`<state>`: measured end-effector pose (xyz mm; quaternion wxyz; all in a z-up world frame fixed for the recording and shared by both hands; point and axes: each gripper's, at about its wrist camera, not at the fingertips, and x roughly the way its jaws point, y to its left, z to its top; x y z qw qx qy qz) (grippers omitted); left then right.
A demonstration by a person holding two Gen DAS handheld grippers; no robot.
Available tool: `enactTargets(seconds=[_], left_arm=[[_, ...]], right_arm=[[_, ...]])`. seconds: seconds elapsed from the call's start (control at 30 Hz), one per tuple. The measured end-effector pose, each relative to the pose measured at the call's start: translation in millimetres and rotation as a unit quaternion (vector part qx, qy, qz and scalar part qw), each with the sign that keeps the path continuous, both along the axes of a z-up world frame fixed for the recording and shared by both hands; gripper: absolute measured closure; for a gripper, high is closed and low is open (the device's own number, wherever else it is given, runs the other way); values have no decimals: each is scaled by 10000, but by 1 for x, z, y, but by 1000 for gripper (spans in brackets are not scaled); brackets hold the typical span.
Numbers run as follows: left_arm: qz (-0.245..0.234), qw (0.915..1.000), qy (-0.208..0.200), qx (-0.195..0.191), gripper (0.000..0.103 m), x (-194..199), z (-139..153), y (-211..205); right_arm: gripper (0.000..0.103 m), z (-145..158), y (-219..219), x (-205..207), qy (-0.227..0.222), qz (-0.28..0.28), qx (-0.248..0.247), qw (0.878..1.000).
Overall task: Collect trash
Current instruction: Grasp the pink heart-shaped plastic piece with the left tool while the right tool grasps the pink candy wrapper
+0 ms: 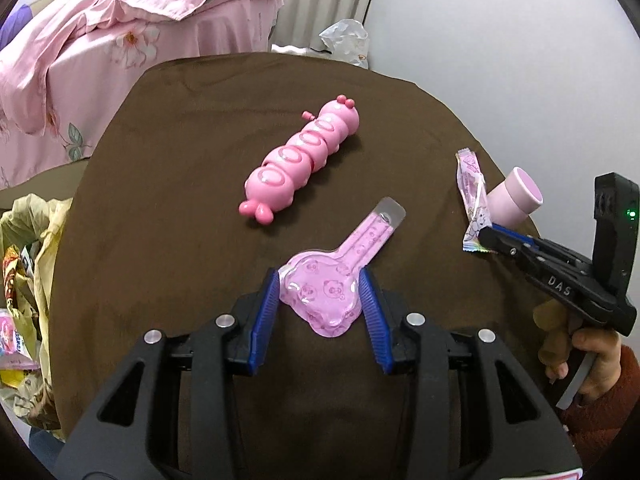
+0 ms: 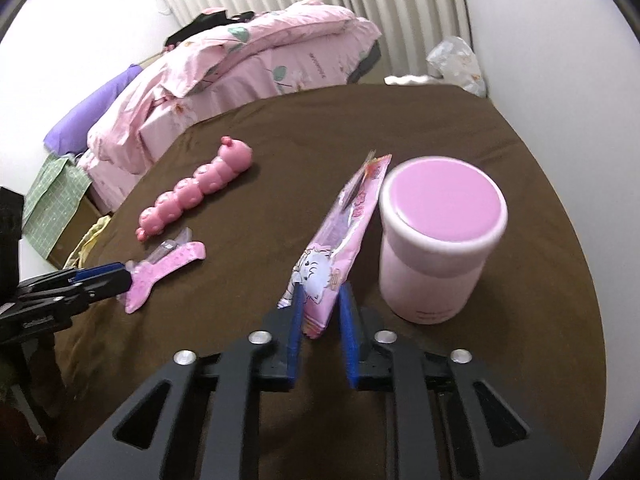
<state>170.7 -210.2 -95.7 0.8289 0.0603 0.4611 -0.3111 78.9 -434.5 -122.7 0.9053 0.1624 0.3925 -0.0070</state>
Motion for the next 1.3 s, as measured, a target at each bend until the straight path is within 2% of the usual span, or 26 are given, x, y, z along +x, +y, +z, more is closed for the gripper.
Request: enactTargets(seconds=[0.2,0.4,0.47,0.53,0.7,0.87,1.03,1.17,1.3], left_arm=[[-127,9998,80,-102,61,-7,-2,-1],[-275,9989,122,-355,57,-15,2,5],[-302,9986,85,-432,56,-17,5,6],[-331,9984,-12,-453,55,-19,9,8],[-353,9983,-187,-417,55,-21,17,11],[-367,9984,-232,-369,55,-20,18,13],[-726,9955,-415,-450,54,-21,20,14],[-1172,9909,-658,-93,54,-16,15,1],[-1246,9908,-516,118,54,-14,6,-6]], right_arm=[[88,5,17,-15,252,659,-105,9975],[87,13,14,-46,469,742,-836,9926],[83,14,13,-52,439,769,-946,9916],[56,15,11,-55,367,724,-931,9923],[55,13,11,-54,208,359,-698,9967],[55,3,15,-51,348,129,-1184,9923],[55,13,-1,-58,-7,100,-824,9966],[55,10,-15,-59,22,53,-427,9991],[55,4,-21,-61,63,-45,-104,9999]])
